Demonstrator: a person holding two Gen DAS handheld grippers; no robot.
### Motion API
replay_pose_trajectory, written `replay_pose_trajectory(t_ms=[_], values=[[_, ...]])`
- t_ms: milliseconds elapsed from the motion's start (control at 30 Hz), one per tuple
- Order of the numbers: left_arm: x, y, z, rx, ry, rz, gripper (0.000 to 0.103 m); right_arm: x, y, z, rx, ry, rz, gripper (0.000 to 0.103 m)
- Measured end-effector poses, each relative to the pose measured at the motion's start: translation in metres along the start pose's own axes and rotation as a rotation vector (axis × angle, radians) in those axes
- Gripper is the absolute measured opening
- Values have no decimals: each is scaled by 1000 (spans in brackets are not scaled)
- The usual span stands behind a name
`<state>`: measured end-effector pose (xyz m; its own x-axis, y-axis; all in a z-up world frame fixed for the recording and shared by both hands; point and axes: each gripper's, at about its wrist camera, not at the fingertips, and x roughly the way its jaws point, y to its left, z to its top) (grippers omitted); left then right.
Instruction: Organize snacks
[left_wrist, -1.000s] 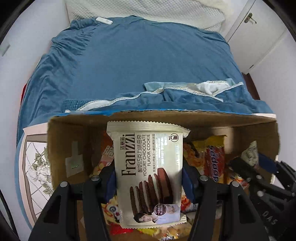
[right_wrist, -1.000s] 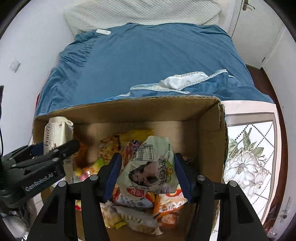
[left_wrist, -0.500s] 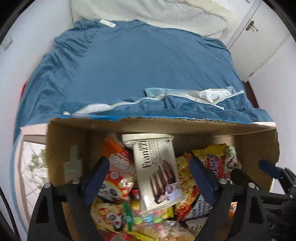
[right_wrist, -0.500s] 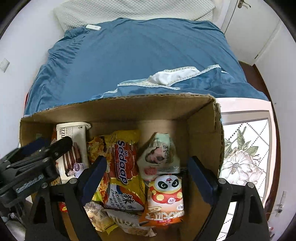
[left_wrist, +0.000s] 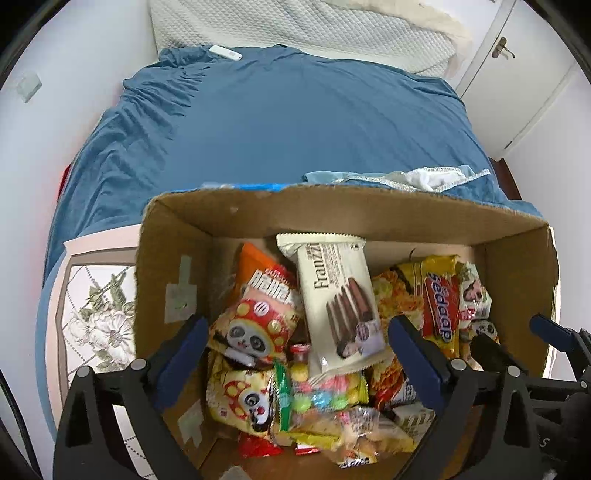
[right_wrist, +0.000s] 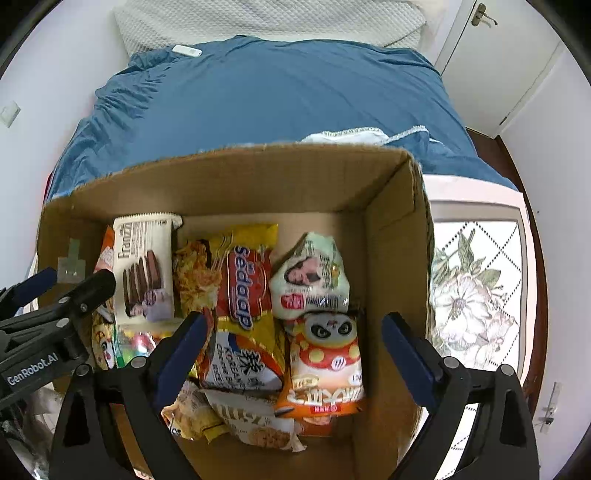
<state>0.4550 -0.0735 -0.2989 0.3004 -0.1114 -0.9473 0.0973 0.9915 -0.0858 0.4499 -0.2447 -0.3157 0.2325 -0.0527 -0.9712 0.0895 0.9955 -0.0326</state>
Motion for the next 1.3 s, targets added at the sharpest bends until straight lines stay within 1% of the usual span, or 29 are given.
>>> replay_pose_trajectory(t_ms=[133,233,367,433,533,733,867,1067,1300], values=[[-14,1,-9,0,-16,12,100,-8,0,-13,3,-5,10,97],[-32,3,-19,-6,-38,20,100,-17,-2,-23,3,-14,27,97],[-64,2,-40,-1,-84,39,100,-44,0,-43,-6,-56,36,97],[-83,1,-55,6,-109,53,100,-61,0,-55,-6,-79,47,97],[-108,1,-72,-3,-135,54,100,-90,1,-75,-13,-121,48,97],[-173,2,-116,3,-218,72,100,-148,-1,-120,-9,-197,53,97],[-209,-1,-141,10,-242,61,100,-186,-2,-155,-10,-227,69,97],[-263,-1,-177,1,-275,64,100,-246,-8,-203,-2,-274,105,97],[-322,-1,-219,2,-307,68,100,-314,-14,-249,1,-334,133,97]])
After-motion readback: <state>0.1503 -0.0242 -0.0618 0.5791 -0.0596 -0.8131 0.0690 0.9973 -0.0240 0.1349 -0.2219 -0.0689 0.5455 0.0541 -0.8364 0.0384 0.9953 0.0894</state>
